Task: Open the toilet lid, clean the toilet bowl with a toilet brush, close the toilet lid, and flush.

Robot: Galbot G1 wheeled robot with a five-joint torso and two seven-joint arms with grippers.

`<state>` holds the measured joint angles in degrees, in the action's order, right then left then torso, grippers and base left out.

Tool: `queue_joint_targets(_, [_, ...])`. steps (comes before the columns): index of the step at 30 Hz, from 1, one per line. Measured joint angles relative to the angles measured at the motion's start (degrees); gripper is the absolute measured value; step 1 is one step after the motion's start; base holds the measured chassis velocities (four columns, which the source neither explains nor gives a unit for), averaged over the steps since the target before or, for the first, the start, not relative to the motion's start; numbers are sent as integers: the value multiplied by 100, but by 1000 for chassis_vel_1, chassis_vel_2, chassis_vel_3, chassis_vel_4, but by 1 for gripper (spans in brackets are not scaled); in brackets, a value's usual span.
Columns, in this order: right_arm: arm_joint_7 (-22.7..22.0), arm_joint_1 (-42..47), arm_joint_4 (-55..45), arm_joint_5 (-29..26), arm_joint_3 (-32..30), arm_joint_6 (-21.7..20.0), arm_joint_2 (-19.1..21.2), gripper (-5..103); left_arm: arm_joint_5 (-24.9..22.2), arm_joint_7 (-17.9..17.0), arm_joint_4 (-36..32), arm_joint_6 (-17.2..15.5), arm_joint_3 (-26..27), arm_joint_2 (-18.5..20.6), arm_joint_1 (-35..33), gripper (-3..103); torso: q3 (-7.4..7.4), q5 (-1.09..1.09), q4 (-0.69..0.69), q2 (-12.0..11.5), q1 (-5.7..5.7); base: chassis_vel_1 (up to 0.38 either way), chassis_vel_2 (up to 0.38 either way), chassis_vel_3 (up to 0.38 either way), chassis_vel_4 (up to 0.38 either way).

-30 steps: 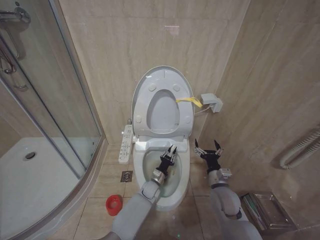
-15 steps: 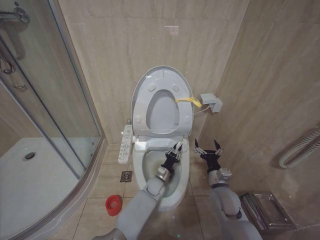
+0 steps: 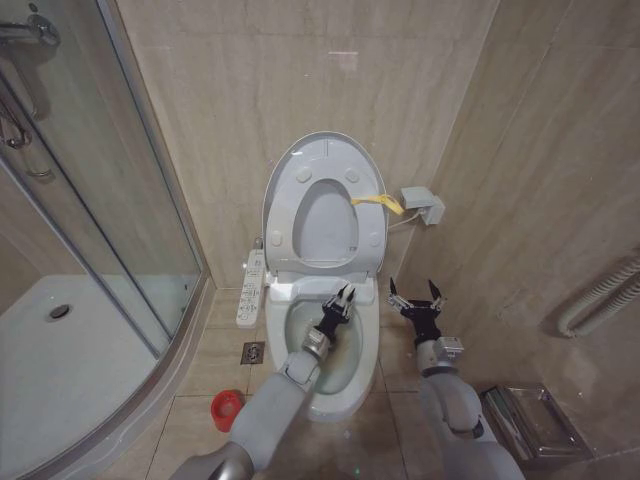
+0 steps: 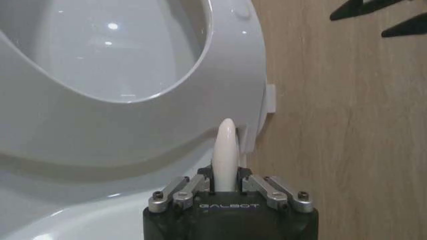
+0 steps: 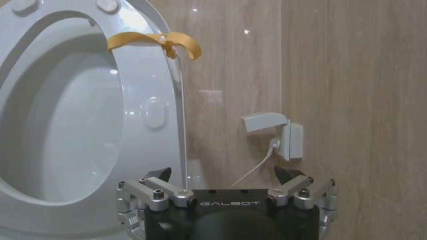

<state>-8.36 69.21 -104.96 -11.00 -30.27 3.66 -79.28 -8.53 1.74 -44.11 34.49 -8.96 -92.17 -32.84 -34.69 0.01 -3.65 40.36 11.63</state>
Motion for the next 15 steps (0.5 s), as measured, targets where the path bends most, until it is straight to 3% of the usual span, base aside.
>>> queue_joint_targets(9, [0, 0, 0, 0, 0, 0, 0, 100, -101, -12, -777, -98, -294, -1, -69, 21, 1, -1, -4, 0, 0, 0, 0, 0, 0])
queue_joint_targets(15, [0, 0, 0, 0, 0, 0, 0, 100, -86, 19, -368, -21, -326, 2, -36, 21, 1, 0, -2, 0, 0, 0, 0, 0, 0])
